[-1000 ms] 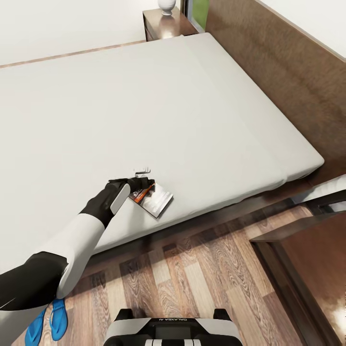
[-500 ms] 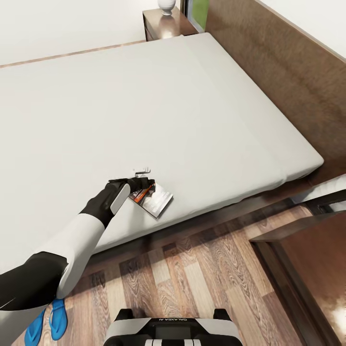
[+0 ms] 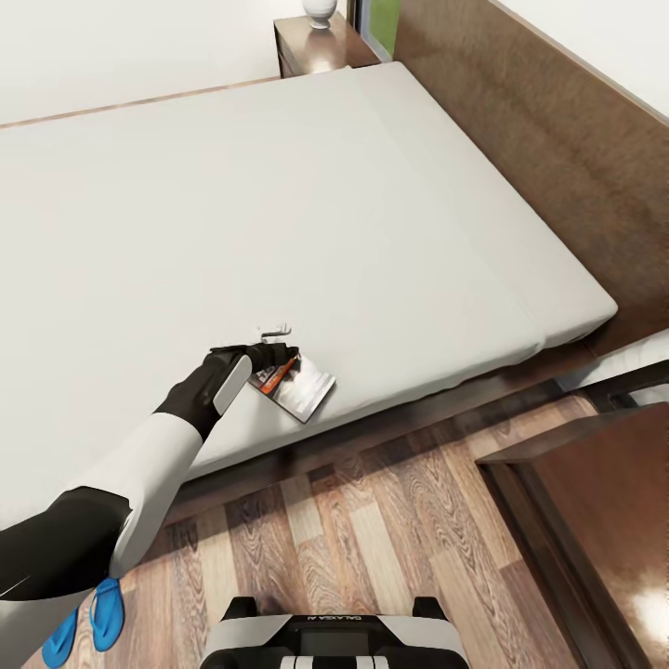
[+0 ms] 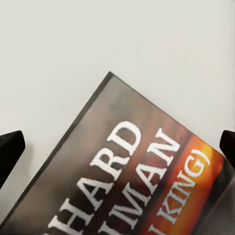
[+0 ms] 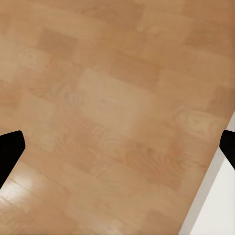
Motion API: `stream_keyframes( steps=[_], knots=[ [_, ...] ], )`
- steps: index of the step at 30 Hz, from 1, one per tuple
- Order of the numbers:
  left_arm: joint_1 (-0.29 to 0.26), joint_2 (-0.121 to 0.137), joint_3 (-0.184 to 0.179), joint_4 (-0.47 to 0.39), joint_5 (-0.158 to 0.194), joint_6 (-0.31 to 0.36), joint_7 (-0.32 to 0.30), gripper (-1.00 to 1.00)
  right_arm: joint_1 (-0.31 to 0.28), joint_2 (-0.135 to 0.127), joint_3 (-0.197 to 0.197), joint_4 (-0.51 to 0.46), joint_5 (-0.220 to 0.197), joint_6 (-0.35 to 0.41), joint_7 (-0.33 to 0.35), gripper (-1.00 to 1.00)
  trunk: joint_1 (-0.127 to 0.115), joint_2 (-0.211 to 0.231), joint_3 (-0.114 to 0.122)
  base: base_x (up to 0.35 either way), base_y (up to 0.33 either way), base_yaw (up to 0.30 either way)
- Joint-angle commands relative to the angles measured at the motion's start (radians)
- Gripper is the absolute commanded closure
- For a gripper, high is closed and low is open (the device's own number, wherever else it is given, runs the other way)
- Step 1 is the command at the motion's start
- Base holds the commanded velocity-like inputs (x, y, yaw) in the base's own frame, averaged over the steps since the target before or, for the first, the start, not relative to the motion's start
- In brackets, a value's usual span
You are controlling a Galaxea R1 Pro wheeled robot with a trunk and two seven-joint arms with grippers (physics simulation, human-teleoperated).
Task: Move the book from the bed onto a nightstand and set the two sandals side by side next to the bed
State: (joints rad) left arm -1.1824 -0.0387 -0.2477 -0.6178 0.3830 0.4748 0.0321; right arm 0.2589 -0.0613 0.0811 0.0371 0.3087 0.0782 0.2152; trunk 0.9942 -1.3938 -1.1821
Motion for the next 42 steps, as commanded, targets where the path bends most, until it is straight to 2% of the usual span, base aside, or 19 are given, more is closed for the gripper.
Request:
stream_keyframes(
  steps=[1, 42],
  knots=[
    [0.0, 0.0, -0.002, 0.041, 0.017, 0.007, 0.005, -1.0, 0.0, 0.0, 0.008, -0.002, -0.001, 0.003, 0.004, -1.0, 0.0, 0.0, 0.0, -0.009, -0.018, 0.0],
    [0.0, 0.0, -0.002, 0.041, 0.017, 0.005, 0.005, -1.0, 0.0, 0.0, 0.007, -0.002, 0.0, 0.003, 0.004, -1.0, 0.0, 0.0, 0.0, -0.029, -0.002, 0.0]
  ],
)
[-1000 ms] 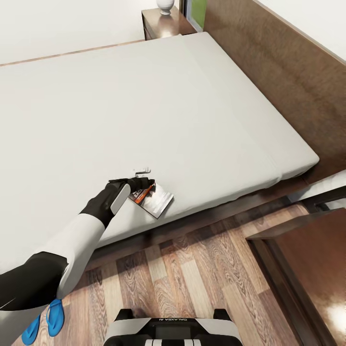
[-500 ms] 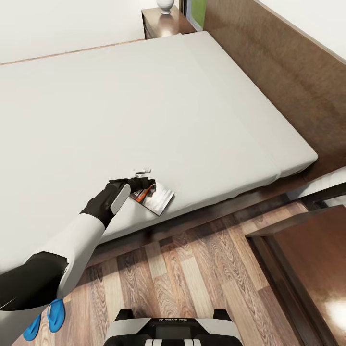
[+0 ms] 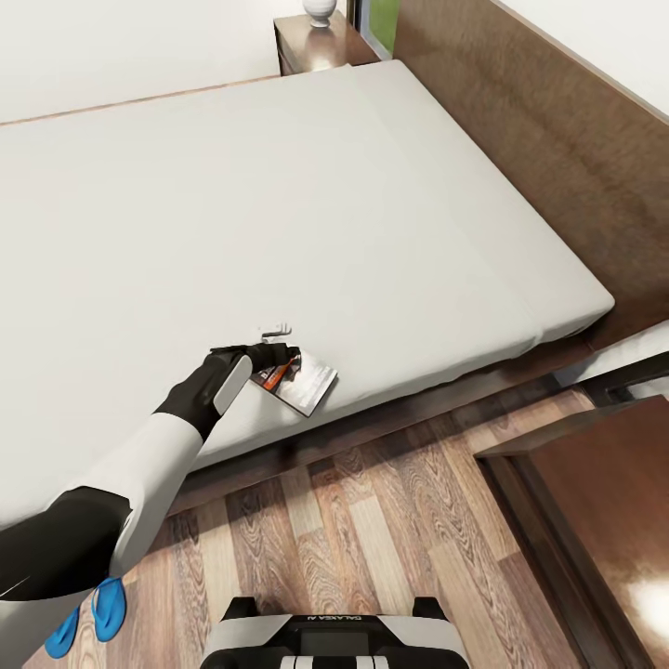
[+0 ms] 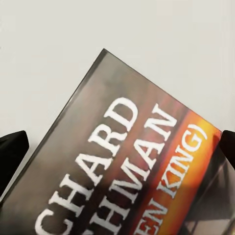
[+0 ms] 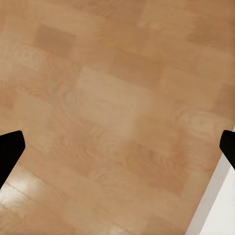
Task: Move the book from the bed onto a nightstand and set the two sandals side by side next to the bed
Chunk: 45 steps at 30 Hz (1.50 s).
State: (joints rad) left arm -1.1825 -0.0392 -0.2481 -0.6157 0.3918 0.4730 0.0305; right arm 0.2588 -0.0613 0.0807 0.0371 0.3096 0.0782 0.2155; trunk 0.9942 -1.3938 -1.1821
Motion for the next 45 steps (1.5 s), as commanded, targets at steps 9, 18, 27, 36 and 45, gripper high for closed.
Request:
stream_keyframes(
  steps=[9, 18, 27, 36, 45],
  knots=[
    [0.0, 0.0, -0.002, 0.039, 0.007, 0.007, 0.008, -1.0, 0.0, 0.0, 0.008, -0.002, -0.001, 0.003, 0.004, -1.0, 0.0, 0.0, 0.0, -0.003, -0.024, 0.0],
    [0.0, -0.001, -0.002, 0.039, 0.007, 0.007, 0.008, -1.0, 0.0, 0.0, 0.008, -0.002, -0.001, 0.003, 0.004, -1.0, 0.0, 0.0, 0.0, -0.001, -0.122, 0.0],
    [0.0, 0.0, -0.002, 0.039, 0.007, 0.002, 0.008, -1.0, 0.0, 0.0, 0.007, -0.003, -0.001, 0.003, 0.004, -1.0, 0.0, 0.0, 0.0, 0.0, -0.026, 0.0],
    [0.0, -0.001, -0.002, 0.039, 0.007, -0.016, 0.008, -1.0, 0.0, -0.001, 0.007, -0.003, -0.001, 0.004, 0.004, -1.0, 0.0, 0.0, 0.0, 0.0, -0.004, 0.0],
    [0.0, -0.001, -0.002, 0.039, 0.007, -0.021, 0.008, -1.0, 0.0, -0.001, 0.007, -0.003, -0.001, 0.004, 0.004, -1.0, 0.0, 0.0, 0.0, -0.007, 0.0, 0.0]
  ],
)
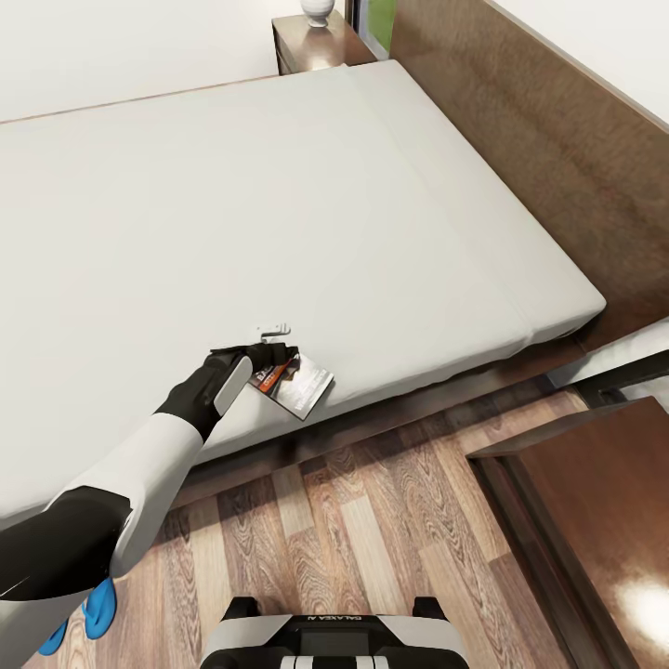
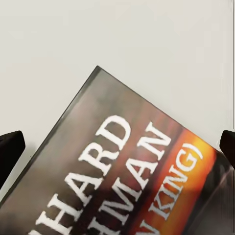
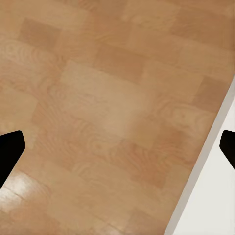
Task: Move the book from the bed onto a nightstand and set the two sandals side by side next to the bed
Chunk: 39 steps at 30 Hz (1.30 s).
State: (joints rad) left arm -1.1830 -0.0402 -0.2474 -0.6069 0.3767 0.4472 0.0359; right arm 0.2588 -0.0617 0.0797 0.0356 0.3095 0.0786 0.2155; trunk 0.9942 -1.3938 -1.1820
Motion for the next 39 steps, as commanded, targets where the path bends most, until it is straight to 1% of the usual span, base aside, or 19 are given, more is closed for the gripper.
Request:
stream_keyframes(
  steps=[1, 28, 39],
  knots=[
    [0.0, 0.0, -0.003, 0.03, 0.022, 0.005, 0.002, -1.0, 0.0, 0.0, 0.008, -0.002, -0.001, 0.003, 0.004, -1.0, 0.0, 0.0, 0.0, -0.036, 0.0, 0.0],
    [0.001, 0.0, -0.003, 0.03, 0.022, 0.004, 0.002, -1.0, 0.0, 0.0, 0.008, -0.005, -0.001, 0.003, 0.005, -1.0, 0.0, 0.0, 0.0, -0.031, 0.0, 0.0],
    [0.001, 0.0, -0.003, 0.03, 0.022, 0.004, 0.002, -1.0, 0.0, 0.0, 0.008, -0.005, -0.001, 0.003, 0.005, -1.0, 0.0, 0.0, 0.0, -0.116, 0.0, 0.0]
  ],
)
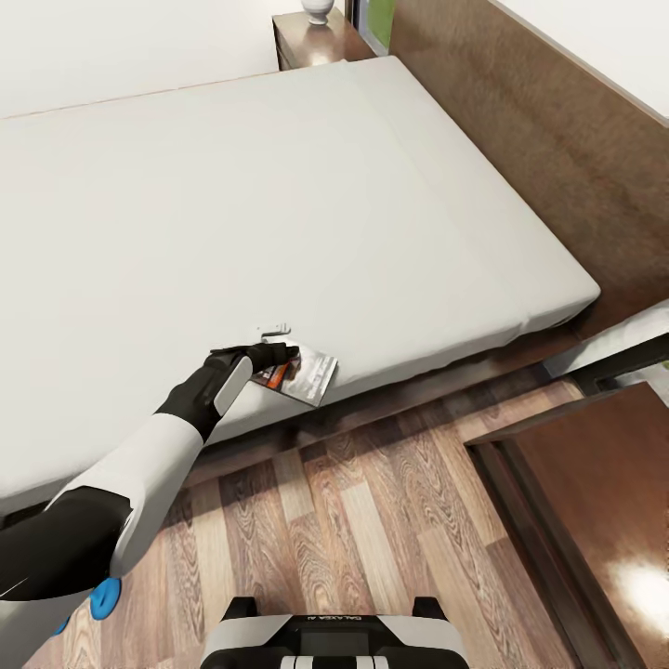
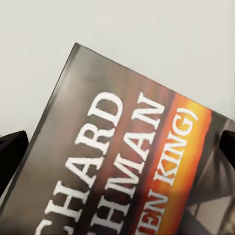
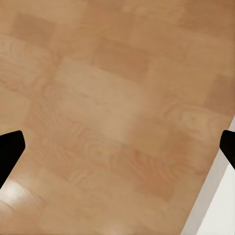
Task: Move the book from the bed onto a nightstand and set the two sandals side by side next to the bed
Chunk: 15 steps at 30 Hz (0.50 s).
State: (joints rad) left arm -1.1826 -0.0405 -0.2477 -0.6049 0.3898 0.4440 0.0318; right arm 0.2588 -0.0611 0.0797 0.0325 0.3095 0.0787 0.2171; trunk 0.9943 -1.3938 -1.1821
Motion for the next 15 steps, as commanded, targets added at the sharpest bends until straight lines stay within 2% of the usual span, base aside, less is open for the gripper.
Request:
stream_keyframes(
  steps=[1, 15],
  knots=[
    [0.0, 0.001, -0.002, 0.028, 0.009, 0.007, 0.007, -1.0, 0.0, 0.0, 0.008, -0.002, -0.001, 0.003, 0.004, -1.0, 0.0, 0.0, 0.0, -0.055, 0.0, 0.0],
    [0.0, 0.0, -0.002, 0.028, 0.009, 0.007, 0.007, -1.0, 0.0, 0.0, 0.008, -0.002, -0.001, 0.004, 0.004, -1.0, 0.0, 0.0, 0.0, -0.02, 0.0, 0.0]
  ],
)
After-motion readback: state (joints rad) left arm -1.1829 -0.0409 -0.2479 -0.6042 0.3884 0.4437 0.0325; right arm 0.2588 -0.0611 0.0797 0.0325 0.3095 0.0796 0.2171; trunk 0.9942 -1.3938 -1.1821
